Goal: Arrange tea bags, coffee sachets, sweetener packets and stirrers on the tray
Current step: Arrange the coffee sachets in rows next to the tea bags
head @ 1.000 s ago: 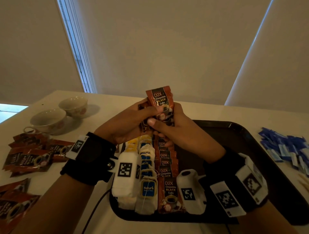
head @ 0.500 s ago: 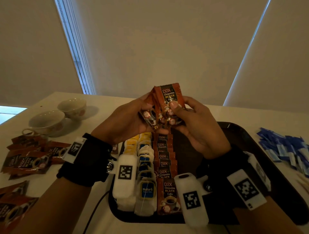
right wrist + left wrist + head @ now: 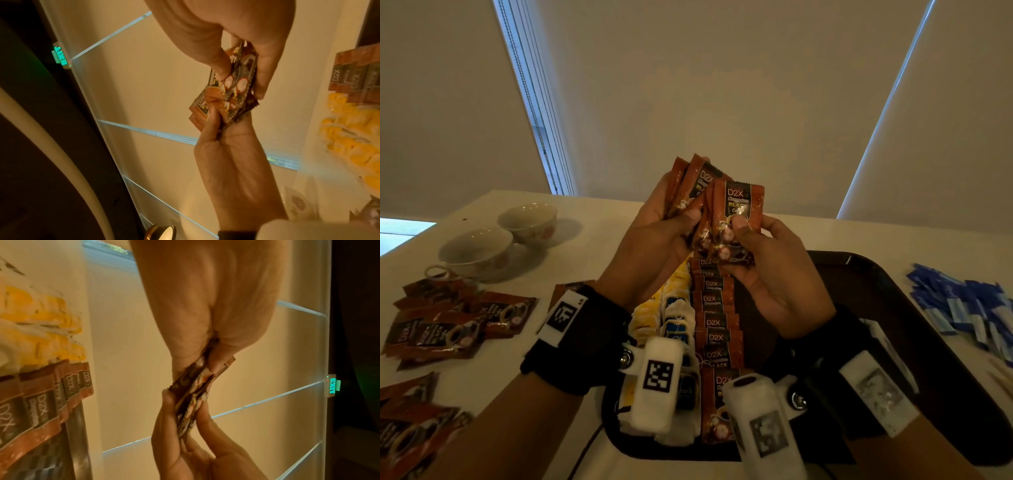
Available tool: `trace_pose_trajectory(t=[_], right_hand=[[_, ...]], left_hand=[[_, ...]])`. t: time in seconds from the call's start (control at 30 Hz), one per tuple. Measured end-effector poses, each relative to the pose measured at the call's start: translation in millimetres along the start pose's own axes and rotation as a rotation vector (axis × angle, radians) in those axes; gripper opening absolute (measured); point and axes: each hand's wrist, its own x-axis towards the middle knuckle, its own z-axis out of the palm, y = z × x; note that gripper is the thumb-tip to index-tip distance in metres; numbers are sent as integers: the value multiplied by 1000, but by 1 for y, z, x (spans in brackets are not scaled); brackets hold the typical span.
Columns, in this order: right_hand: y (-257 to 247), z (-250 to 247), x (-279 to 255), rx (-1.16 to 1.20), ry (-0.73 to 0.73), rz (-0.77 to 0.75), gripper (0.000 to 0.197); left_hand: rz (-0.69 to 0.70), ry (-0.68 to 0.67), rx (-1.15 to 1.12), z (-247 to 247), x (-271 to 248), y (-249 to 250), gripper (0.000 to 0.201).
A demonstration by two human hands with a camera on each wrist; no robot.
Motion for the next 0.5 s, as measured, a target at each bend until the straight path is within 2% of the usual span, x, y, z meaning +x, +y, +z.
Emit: trace_pose_trajectory(t=[0.1, 0.23, 0.4, 0.5], right_hand=[[-3, -1, 1, 42, 7, -15, 30], [-7, -3, 2, 2, 16, -105, 29], [-10, -8, 5, -43, -17, -90, 33], [-10, -9, 7, -150, -34, -147, 29]], left_hand=[[-66, 10, -58, 6, -1, -2, 34], [-110, 16, -58, 6, -1, -3, 35], [-197, -56, -66, 0, -2, 6, 35], [-272, -120, 9, -4, -2, 8, 38]])
